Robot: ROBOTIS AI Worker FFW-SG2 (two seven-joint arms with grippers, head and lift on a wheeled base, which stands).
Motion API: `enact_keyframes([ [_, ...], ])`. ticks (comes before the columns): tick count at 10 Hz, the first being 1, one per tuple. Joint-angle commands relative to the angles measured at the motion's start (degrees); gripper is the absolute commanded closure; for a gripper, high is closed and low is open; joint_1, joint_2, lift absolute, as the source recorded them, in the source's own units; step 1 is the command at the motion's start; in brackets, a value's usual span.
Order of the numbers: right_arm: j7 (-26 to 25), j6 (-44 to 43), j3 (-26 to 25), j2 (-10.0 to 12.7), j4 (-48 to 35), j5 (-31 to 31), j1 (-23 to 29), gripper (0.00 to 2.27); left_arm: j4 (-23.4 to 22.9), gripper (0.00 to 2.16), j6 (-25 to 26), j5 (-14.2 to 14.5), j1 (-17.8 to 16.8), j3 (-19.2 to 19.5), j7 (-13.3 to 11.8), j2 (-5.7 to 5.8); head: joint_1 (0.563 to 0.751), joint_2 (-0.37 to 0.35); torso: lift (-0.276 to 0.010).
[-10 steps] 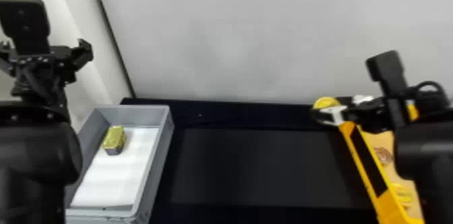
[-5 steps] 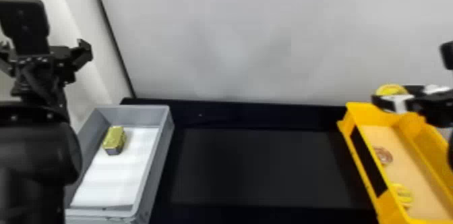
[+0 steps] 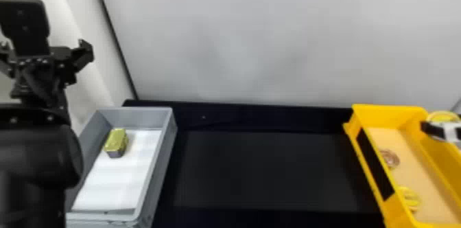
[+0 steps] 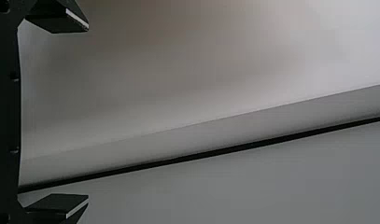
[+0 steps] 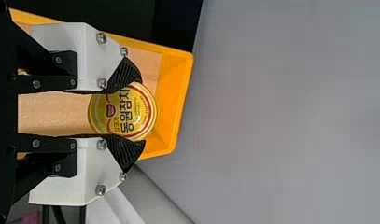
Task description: Pick up the round yellow can and place it in the yellow rectangular box
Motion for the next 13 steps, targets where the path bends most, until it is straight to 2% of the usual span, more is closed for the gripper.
enact_keyframes([
  [1,-0.28,-2.09,-4.5,0.61,2.96,-0.89,2.14,0.84,-0.02,0.0,-0.09,0.0,0.09,0.04,0.0,-0.15,0.694,0.014,-0.061],
  [3,-1.86,-3.4,-7.22,0.78,4.98,-4.4,3.98,0.84,-0.2,0.0,-0.09,0.0,0.17,0.13,0.0,-0.15,0.694,0.014,-0.061],
  [8,-8.37,-7.36,-7.49,0.87,12.28,-13.81,6.09,0.84,-0.37,0.0,-0.18,0.0,0.26,0.3,0.0,-0.15,0.694,0.014,-0.061],
  [10,-9.87,-8.5,-7.4,0.87,15.62,-15.04,6.18,0.84,-0.46,0.0,-0.35,0.0,0.26,0.39,0.0,-0.15,0.694,0.014,-0.061],
  [13,-10.39,-8.42,-8.01,0.87,16.14,-15.04,7.06,0.84,-0.55,0.0,-0.53,0.0,0.52,0.74,0.0,-0.15,0.694,0.014,-0.061],
])
